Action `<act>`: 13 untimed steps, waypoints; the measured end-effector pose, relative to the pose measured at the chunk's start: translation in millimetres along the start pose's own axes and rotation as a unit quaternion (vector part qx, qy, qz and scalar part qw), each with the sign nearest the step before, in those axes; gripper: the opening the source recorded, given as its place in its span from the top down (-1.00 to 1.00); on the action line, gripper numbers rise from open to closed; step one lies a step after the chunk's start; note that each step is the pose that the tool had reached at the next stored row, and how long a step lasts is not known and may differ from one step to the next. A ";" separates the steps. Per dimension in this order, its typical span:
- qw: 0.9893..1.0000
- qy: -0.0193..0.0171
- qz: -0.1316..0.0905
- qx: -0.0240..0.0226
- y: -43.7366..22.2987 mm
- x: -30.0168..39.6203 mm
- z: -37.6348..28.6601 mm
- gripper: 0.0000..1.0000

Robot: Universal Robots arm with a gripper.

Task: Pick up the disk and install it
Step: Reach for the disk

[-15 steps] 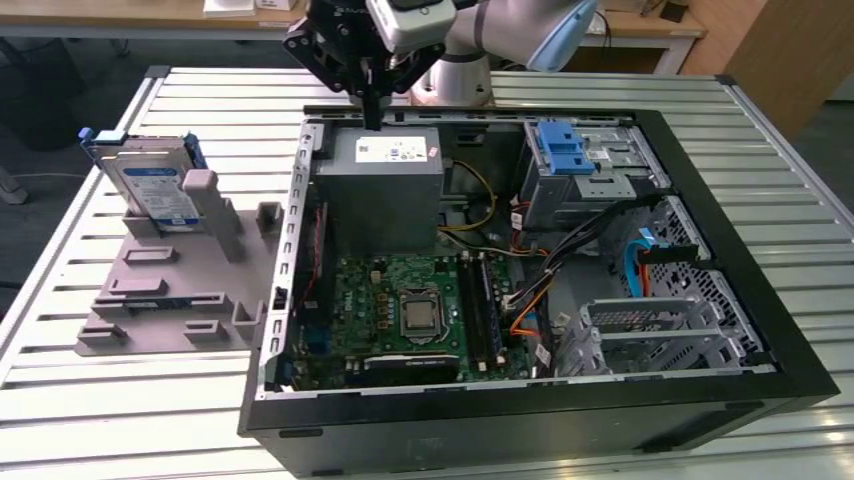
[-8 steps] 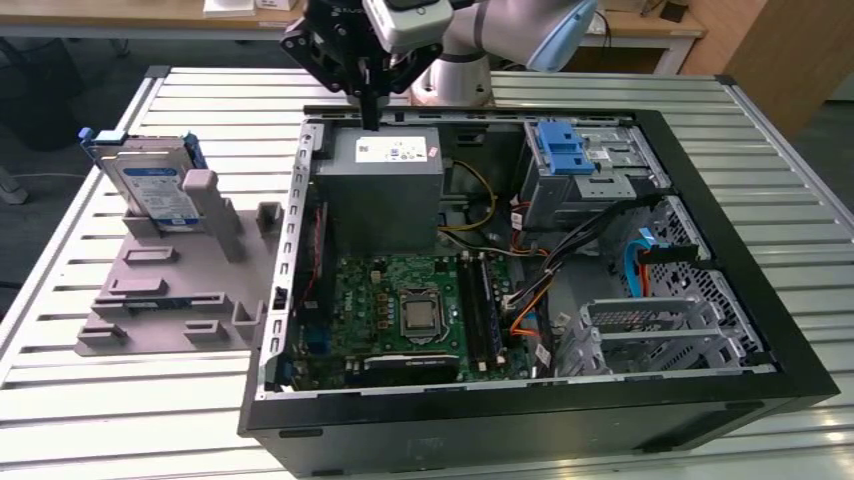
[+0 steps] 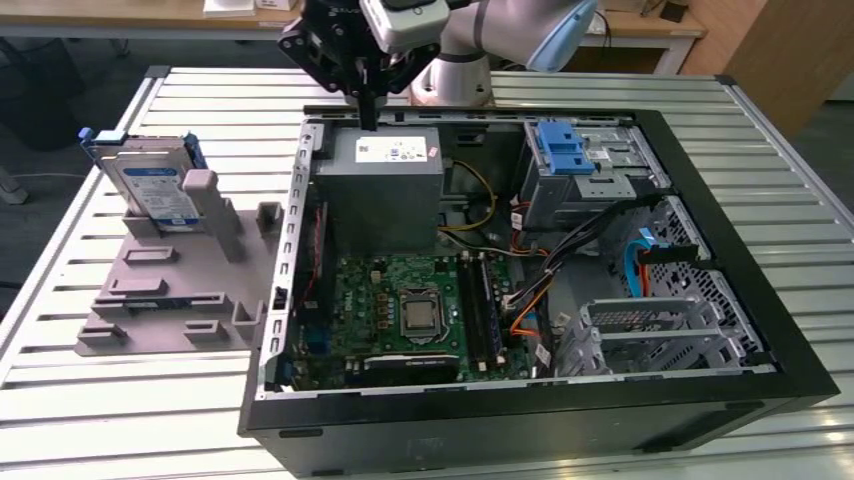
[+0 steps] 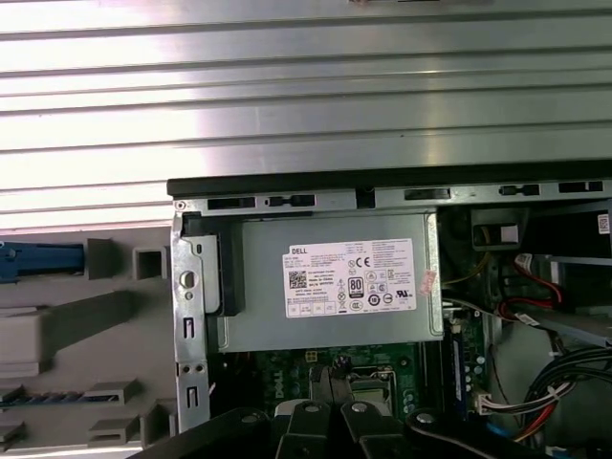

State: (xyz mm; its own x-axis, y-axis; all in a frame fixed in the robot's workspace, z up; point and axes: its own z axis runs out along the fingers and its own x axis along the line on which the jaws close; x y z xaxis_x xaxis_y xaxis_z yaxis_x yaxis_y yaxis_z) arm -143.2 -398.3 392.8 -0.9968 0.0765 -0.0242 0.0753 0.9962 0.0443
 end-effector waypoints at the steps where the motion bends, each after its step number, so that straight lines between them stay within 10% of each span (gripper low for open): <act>1: 1.000 0.000 0.000 0.000 0.0 0.2 0.0 0.79; 13: 1.000 0.000 0.000 0.000 -0.2 2.7 0.1 0.79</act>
State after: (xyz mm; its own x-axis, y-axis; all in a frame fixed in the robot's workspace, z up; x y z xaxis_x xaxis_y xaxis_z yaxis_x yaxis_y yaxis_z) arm -145.9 -398.3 392.6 -0.9968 0.0764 -0.0242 0.0753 0.9962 0.0443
